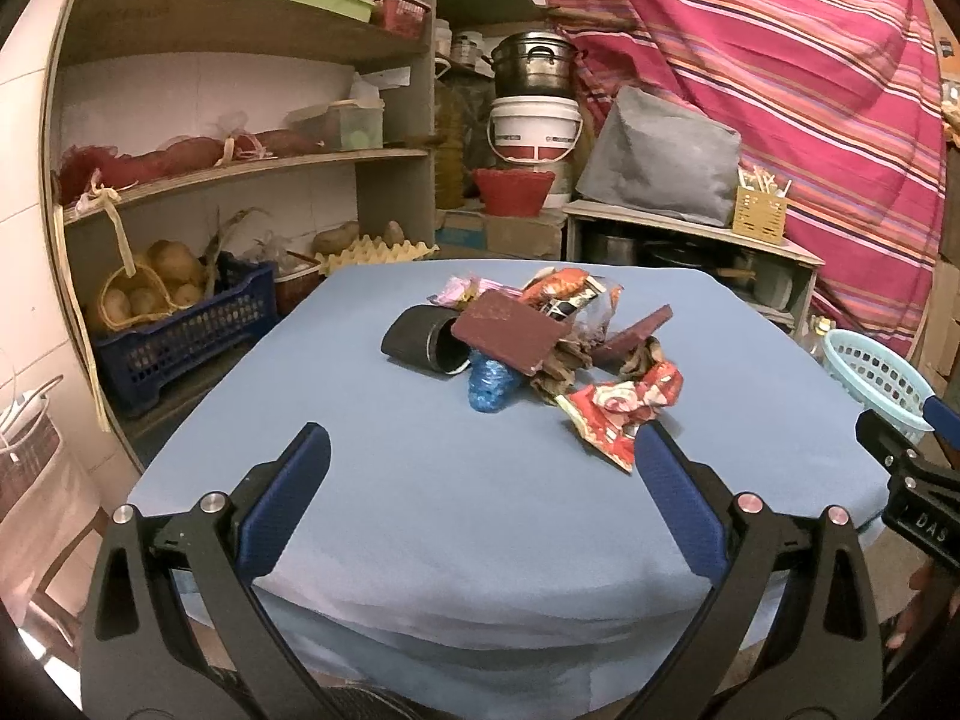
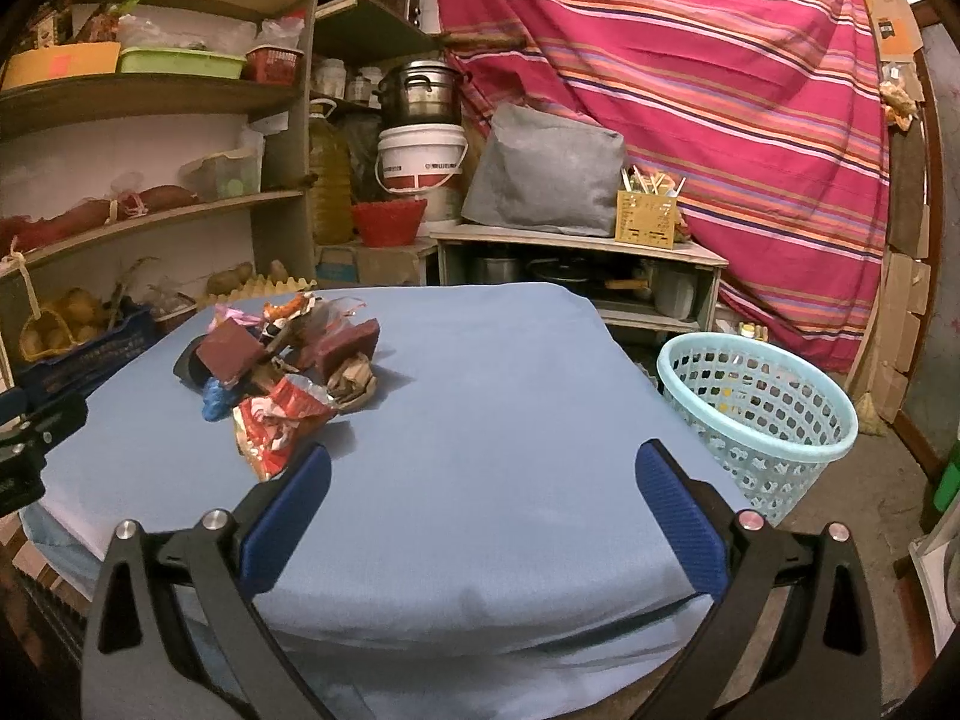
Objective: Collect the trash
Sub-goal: 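Reach the right tool to the red-and-white wrapper and grasp it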
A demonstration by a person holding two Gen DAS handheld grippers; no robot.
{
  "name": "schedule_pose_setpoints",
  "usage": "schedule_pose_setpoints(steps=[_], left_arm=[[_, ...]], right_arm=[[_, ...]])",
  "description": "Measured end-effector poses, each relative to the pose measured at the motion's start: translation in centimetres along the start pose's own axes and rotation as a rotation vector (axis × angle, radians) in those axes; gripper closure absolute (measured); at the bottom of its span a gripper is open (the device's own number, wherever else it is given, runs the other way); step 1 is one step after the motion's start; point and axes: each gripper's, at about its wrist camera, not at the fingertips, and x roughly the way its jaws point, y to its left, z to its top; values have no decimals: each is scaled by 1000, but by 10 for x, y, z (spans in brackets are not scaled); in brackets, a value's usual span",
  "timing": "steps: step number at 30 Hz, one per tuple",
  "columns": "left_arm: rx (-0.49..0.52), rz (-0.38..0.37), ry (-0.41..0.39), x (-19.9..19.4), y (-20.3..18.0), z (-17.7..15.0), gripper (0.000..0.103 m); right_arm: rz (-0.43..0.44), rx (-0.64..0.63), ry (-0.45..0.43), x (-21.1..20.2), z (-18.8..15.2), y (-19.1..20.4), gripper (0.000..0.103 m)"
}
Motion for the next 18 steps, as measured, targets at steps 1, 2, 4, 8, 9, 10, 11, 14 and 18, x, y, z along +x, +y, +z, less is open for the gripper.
schedule_pose_setpoints(steps=[1,2,4,8,9,10,11,14,18], left_arm=[[-2,-2,4,3,2,1,5],[-4,-4,10,5,4,2,5],[-4,-6,23,11,7,4,5],[2,2,34,26,17,12,5],[3,3,34,30,20,15,5],[4,5,34,34,22,18,5],[6,7,35,38,25,21,5],[-7,2,59,54,35,28,5],[-15,4,89,72,50,33,5]], right_arm=[[0,-2,4,2,2,1,4],[0,-6,7,5,4,3,4],[2,-15,16,11,7,5,4],[-10,-22,38,26,14,8,4],[-7,-21,42,29,16,8,4],[-3,-18,46,32,18,9,4],[-5,-16,50,36,20,10,4],[-7,-31,71,49,24,19,4],[27,-43,106,65,25,34,4]])
